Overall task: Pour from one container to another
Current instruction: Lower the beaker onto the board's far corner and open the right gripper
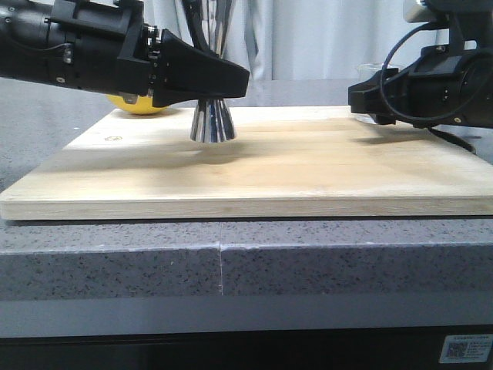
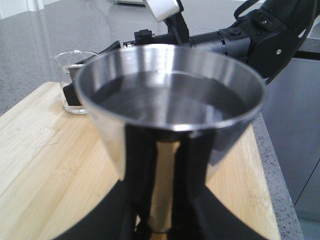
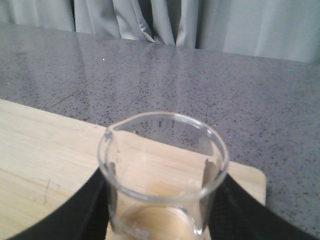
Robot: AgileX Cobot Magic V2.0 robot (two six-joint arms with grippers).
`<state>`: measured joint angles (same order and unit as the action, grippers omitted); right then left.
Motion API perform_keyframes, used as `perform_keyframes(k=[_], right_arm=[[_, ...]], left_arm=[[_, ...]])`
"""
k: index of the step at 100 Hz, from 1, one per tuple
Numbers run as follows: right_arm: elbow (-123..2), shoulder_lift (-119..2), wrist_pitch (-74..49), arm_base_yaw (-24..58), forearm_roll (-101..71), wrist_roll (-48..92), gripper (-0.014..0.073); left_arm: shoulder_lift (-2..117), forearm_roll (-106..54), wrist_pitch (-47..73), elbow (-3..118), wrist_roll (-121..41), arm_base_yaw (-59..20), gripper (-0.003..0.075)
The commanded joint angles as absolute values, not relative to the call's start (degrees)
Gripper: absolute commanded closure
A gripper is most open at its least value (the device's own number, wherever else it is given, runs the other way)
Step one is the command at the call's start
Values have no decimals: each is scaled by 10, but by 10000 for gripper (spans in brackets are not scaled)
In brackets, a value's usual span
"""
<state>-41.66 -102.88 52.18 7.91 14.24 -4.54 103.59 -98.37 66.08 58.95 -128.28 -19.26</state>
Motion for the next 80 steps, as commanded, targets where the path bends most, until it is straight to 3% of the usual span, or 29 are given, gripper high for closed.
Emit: perform_keyframes(k=[1, 27, 49, 56, 80], right_arm=[[-429, -1012, 564, 75, 145, -43, 564], [-429, -1012, 569, 75, 155, -43, 529], [-429, -1012, 569, 75, 156, -43, 300], [-429, -1012, 569, 75, 156, -43, 270], [-429, -1012, 569, 75, 156, -43, 266]], left_arm=[[1005, -1020, 728, 605, -1276, -198, 739], [1005, -1020, 728, 605, -1276, -198, 739], [1005, -1020, 728, 605, -1276, -198, 739], [1005, -1020, 728, 605, -1276, -198, 739], [1005, -1020, 728, 605, -1276, -198, 739]])
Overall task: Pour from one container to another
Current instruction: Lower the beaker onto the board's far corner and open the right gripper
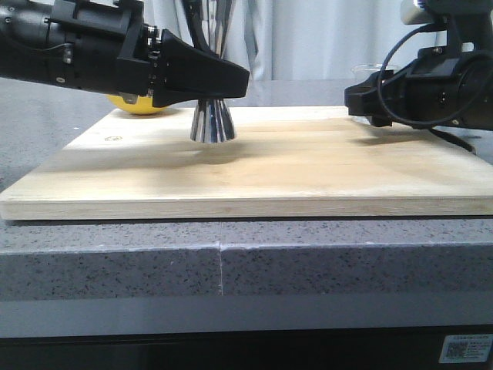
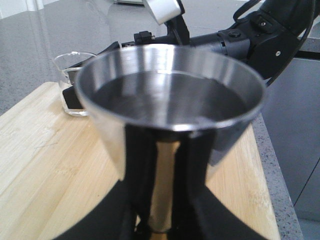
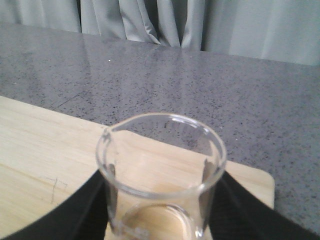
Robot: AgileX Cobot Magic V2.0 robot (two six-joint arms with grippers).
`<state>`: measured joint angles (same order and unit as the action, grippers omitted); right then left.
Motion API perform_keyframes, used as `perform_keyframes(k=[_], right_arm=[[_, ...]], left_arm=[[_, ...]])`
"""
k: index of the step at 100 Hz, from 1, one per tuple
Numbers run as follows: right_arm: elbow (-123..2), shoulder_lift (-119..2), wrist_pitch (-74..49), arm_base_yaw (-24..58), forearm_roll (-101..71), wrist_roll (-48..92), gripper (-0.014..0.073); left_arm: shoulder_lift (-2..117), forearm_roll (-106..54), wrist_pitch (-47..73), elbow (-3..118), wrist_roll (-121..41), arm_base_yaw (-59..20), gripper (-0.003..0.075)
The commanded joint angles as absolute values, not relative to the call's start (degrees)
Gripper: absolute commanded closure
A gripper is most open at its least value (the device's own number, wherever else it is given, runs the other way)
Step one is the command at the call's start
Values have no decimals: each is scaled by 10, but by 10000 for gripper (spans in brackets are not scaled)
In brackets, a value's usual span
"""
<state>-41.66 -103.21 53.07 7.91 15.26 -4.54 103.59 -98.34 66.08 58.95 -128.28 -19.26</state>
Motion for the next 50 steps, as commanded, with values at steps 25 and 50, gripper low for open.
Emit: perform_keyframes(k=[25, 50], right_arm=[[-429, -1005, 548, 75, 149, -43, 146], [-429, -981, 532, 75, 147, -43, 141]], left_arm=[[1005, -1019, 728, 605, -1276, -198, 739], [1005, -1019, 728, 605, -1276, -198, 739]])
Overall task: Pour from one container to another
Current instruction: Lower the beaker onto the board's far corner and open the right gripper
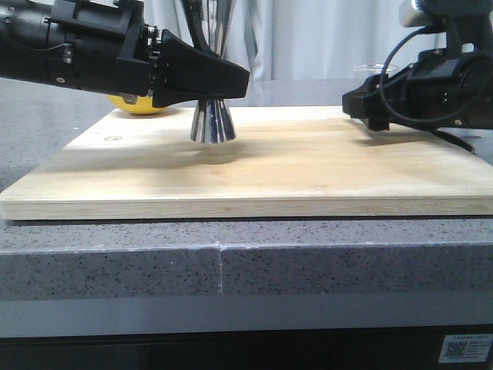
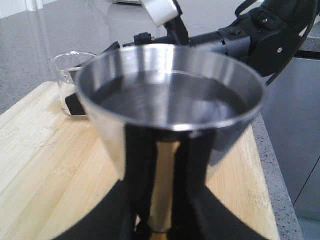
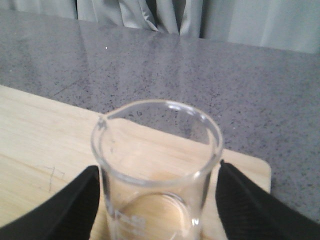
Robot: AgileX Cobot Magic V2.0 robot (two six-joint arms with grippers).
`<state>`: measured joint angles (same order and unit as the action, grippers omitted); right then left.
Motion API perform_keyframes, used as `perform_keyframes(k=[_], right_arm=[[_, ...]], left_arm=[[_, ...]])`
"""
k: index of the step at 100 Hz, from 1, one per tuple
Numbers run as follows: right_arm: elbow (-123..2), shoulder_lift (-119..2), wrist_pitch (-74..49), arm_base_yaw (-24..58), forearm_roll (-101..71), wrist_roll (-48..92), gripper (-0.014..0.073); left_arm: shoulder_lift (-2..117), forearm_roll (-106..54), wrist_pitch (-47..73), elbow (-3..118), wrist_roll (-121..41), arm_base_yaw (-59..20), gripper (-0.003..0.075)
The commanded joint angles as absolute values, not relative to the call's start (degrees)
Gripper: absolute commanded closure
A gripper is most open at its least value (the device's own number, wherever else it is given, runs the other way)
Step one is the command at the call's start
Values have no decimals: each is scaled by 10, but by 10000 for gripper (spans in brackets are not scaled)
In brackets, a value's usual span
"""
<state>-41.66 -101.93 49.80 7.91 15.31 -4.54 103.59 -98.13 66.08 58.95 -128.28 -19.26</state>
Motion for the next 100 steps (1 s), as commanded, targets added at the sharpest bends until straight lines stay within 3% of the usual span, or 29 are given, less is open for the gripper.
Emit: perform_keyframes(k=[1, 100], right_arm=[[-429, -980, 531, 75, 147, -43, 141], [-429, -827, 270, 76, 147, -48, 141]], left_arm=[[1005, -1019, 728, 605, -1276, -198, 739], [1005, -1019, 727, 605, -1276, -198, 739]])
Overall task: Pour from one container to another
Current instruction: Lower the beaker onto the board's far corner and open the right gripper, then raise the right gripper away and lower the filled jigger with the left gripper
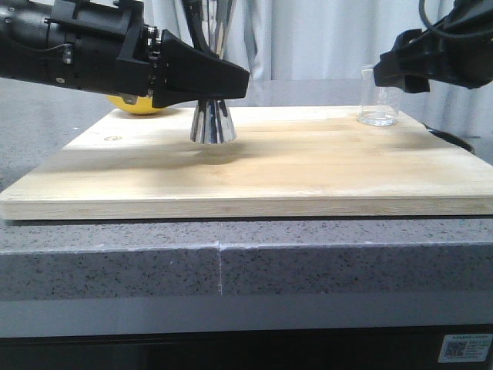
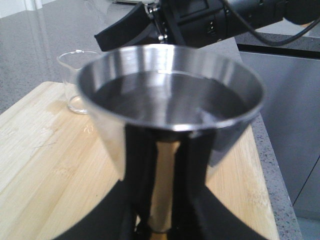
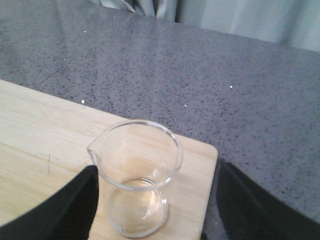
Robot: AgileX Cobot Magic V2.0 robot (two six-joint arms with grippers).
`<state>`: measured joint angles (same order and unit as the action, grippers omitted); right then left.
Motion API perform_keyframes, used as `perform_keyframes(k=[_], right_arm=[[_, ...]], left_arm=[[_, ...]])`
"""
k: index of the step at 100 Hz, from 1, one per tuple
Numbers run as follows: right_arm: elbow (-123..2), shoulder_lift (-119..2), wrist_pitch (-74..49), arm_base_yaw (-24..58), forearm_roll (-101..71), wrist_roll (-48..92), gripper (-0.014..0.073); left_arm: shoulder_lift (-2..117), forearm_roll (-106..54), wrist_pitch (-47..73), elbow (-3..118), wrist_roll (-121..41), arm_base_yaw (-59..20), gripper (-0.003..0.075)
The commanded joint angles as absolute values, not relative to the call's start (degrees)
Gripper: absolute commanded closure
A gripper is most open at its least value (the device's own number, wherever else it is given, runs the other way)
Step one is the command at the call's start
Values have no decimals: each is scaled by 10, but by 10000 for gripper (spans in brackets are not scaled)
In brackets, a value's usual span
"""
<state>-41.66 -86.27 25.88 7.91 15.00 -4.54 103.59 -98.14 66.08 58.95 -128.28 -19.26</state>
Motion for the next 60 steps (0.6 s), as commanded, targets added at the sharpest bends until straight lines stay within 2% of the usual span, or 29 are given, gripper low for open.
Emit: perform_keyframes(k=[1, 19, 60], right_arm=[[-429, -826, 265, 76, 147, -48, 141], [-429, -795, 206, 77, 147, -61, 141], [-429, -698, 154, 77, 147, -65, 141]], left_arm=[[1005, -1019, 727, 605, -1276, -198, 739], [1005, -1019, 727, 605, -1276, -198, 739], [1005, -1019, 723, 605, -1276, -198, 739]])
